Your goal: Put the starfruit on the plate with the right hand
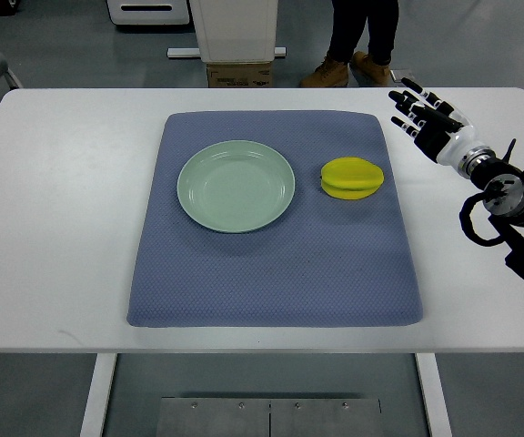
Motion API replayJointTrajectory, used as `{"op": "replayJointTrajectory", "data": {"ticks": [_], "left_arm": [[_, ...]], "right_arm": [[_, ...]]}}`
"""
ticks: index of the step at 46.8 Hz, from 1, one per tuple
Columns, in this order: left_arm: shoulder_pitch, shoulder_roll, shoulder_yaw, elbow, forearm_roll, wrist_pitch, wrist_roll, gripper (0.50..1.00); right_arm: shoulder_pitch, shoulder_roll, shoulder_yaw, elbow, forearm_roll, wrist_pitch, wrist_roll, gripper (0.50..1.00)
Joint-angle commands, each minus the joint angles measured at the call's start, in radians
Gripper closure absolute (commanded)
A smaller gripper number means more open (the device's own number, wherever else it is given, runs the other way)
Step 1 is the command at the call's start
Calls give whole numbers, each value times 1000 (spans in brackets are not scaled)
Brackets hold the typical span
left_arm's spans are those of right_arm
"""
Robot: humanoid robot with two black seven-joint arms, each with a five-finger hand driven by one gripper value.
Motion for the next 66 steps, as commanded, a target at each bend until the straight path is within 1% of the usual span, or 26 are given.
{"op": "replayJointTrajectory", "data": {"ticks": [1,8,33,47,62,66], "left_arm": [[0,0,0,0,-1,0,0,500],[-15,0,-2,2,1,0,0,500],[-2,0,0,0,1,0,0,500],[-2,0,0,0,1,0,0,500],[-2,0,0,0,1,0,0,500],[-2,0,0,0,1,0,0,500]], "right_arm": [[0,0,0,0,0,0,1,500],[0,0,0,0,0,0,1,500],[-2,9,-5,-3,-2,0,1,500],[-6,38,-1,-5,0,-6,2,500],[0,24,-1,-5,0,-5,-7,500],[2,6,0,-5,0,-5,-2,500]]}}
